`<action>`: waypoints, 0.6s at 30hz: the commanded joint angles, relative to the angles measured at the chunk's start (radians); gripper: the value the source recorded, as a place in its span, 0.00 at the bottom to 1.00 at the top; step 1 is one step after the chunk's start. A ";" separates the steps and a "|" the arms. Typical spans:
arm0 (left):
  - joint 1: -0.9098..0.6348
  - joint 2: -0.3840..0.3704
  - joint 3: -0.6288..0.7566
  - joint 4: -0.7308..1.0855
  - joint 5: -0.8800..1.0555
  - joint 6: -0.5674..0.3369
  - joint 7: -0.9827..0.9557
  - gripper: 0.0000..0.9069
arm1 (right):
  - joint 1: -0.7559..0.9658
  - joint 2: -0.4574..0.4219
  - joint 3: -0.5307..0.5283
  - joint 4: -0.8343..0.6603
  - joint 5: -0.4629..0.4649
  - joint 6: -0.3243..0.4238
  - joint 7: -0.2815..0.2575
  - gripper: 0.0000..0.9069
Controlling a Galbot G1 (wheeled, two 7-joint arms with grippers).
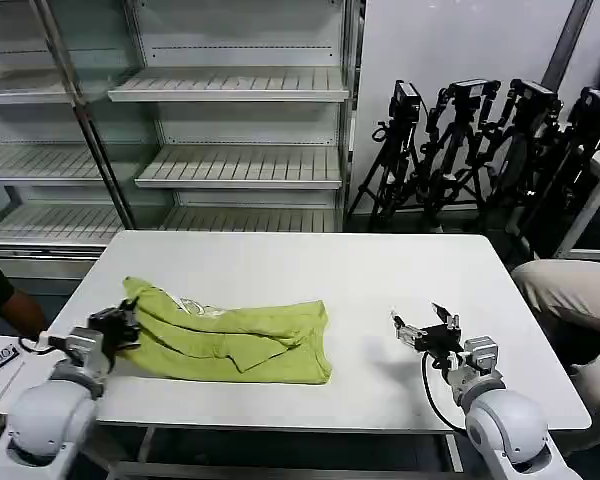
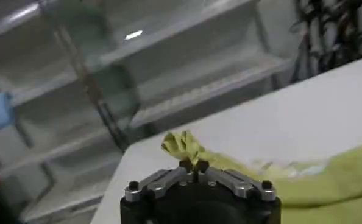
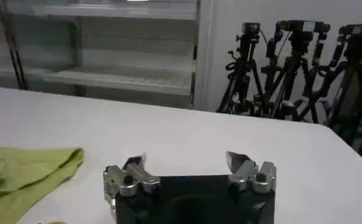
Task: Fold and organize the clothes.
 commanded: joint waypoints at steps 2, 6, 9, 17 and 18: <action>-0.034 -0.202 0.388 -0.137 0.160 -0.003 0.034 0.01 | -0.006 -0.005 0.016 0.008 -0.012 -0.001 0.002 1.00; -0.075 -0.251 0.451 -0.086 0.190 -0.003 0.027 0.01 | -0.004 -0.002 0.016 0.008 -0.019 -0.001 0.002 1.00; -0.109 -0.278 0.464 -0.049 0.204 -0.002 0.027 0.01 | -0.005 -0.002 0.019 0.007 -0.026 0.000 -0.001 1.00; -0.175 -0.293 0.468 0.037 0.182 -0.002 0.021 0.11 | -0.014 -0.019 0.042 0.025 -0.019 -0.001 -0.004 1.00; -0.181 -0.295 0.471 0.041 0.167 -0.002 0.012 0.93 | -0.014 -0.021 0.045 0.027 -0.019 -0.002 -0.005 1.00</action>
